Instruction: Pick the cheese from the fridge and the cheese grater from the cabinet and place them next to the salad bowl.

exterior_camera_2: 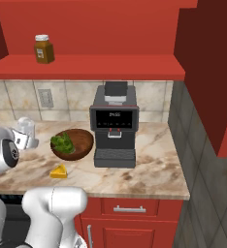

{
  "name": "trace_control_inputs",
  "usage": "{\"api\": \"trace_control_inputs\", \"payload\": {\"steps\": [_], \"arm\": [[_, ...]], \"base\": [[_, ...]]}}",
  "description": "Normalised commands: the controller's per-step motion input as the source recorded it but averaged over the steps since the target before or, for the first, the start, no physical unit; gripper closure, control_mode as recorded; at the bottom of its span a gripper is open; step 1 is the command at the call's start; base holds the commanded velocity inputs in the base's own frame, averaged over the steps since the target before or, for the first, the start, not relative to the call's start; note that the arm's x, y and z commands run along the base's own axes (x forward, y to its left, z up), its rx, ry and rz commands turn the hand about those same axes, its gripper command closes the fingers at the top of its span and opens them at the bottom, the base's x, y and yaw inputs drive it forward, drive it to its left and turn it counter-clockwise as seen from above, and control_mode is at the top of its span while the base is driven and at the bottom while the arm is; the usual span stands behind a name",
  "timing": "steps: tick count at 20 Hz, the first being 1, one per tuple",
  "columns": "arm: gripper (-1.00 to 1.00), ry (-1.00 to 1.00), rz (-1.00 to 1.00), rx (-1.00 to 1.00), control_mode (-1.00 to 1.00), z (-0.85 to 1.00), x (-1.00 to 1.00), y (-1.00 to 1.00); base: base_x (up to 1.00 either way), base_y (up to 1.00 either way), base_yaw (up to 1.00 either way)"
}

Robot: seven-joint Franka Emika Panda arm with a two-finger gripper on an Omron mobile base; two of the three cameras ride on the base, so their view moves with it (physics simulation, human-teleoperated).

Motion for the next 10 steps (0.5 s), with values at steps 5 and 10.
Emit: {"api": "trace_control_inputs", "payload": {"steps": [5,10], "arm": [[1.0,0.0,-0.13,-0.03,-1.0,0.0,0.0,0.19],[1.0,0.0,-0.13,-0.02,-1.0,0.0,0.0,0.34]], "base": [[0.0,0.0,0.0],[0.0,0.0,0.0]]}}
